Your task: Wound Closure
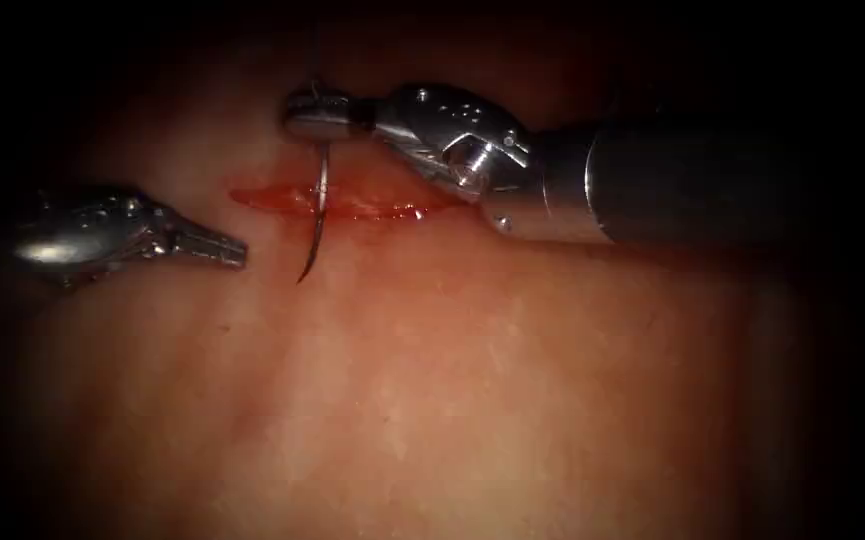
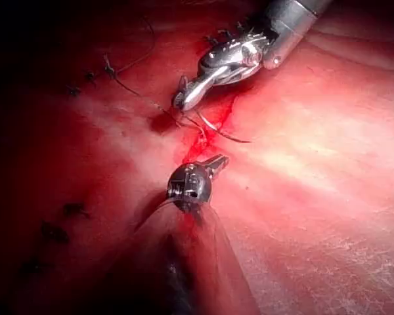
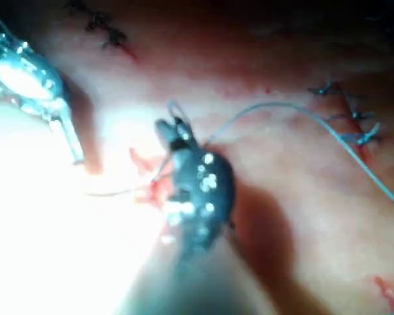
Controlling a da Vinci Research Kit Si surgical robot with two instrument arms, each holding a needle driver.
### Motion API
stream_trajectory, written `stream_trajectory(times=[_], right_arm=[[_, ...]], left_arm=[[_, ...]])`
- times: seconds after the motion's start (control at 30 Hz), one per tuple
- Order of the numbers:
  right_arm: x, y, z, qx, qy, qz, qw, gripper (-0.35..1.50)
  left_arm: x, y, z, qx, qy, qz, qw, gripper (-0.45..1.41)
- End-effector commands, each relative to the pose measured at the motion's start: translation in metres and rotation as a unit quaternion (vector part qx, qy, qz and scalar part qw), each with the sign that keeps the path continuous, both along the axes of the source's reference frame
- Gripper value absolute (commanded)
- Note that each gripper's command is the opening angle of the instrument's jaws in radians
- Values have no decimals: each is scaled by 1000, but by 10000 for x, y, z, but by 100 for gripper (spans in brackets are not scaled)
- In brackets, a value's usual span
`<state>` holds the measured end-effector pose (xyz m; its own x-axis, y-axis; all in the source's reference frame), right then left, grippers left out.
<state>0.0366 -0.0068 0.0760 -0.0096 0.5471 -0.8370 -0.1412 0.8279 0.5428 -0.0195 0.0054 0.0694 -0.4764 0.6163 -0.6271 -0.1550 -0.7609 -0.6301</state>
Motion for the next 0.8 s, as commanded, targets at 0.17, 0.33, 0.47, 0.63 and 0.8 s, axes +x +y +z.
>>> stream_trajectory(times=[0.17, 0.33, 0.47, 0.63, 0.8], right_arm=[[7, 5, -5, -26, 3, -7, 1000, -35], [7, 4, -7, -40, 1, -12, 999, -35], [7, 4, -6, -52, -3, -15, 999, -35], [7, 4, -7, -61, -4, -16, 998, -35], [7, 3, -7, -69, -5, -17, 997, -35]], left_arm=[[-20, 18, 22, -3, 5, -8, 1000, -45], [-34, 31, 32, 0, 10, -4, 1000, -45], [-37, 34, 47, 0, 18, 9, 1000, -45], [-34, 28, 73, -5, 35, 32, 999, -45], [-31, 28, 97, -3, 38, 34, 999, -45]])
